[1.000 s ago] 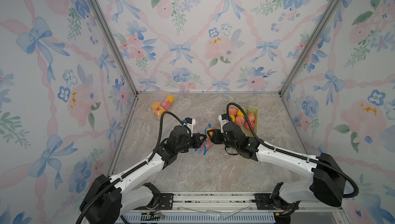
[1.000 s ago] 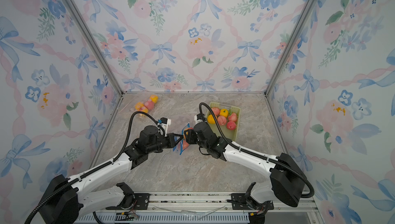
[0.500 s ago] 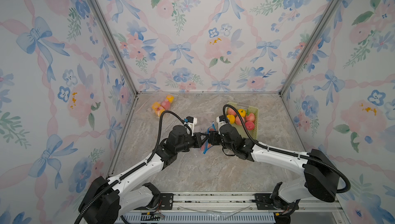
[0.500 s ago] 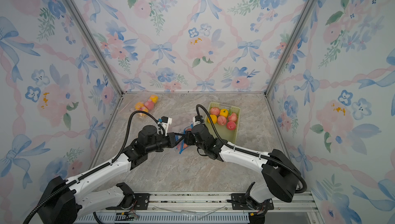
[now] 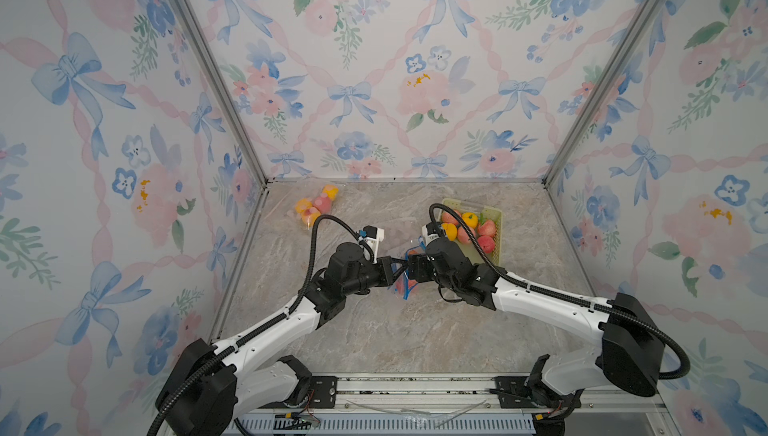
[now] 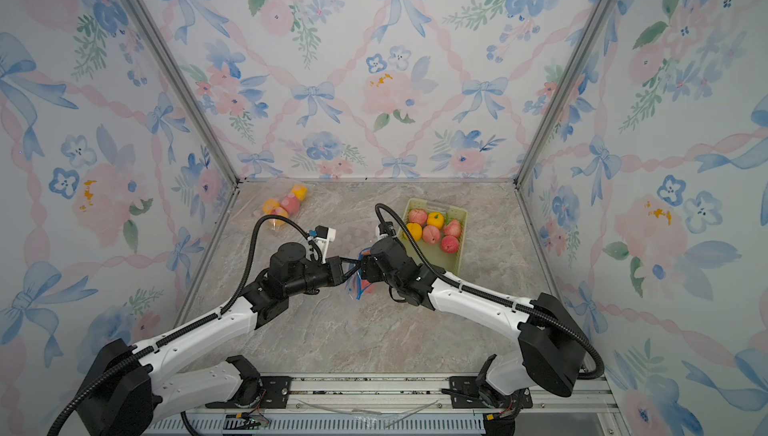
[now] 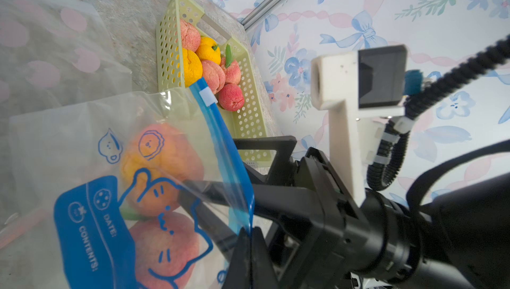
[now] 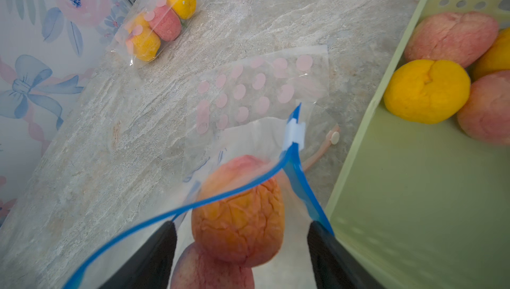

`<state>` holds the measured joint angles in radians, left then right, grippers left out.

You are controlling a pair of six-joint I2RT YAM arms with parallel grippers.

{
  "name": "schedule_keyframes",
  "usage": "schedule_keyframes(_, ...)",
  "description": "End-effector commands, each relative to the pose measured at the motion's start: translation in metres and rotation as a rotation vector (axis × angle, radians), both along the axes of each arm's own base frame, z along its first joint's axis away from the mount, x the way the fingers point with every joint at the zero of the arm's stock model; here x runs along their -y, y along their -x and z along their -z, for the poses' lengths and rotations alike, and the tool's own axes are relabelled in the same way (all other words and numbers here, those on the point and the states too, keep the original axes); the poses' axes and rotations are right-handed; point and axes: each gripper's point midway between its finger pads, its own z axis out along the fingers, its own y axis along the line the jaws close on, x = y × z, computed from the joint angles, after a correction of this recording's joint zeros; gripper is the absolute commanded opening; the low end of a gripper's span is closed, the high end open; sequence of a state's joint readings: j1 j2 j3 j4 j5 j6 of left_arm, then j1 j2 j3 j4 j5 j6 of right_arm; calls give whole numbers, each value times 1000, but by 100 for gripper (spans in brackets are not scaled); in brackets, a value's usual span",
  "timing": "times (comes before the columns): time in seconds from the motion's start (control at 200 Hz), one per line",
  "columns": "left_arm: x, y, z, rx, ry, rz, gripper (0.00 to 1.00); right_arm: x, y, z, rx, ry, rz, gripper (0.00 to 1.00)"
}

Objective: Place the peach in a zip-top bag and seal the zipper
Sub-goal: Place the peach in the zipper food storage bag, then adjust the zipper food storage bag at the center of the board.

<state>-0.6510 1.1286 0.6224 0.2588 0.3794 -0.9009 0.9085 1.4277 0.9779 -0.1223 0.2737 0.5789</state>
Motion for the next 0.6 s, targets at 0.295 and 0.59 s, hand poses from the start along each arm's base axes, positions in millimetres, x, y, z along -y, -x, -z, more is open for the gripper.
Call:
schedule_keyframes(0.295, 3, -6, 2, -1, 11, 2, 0, 41, 23, -34, -93, -51, 152, 74)
schedule_keyframes(0.59, 1, -3, 1, 4, 14, 5, 0, 45, 20, 13, -249, -148, 226, 67)
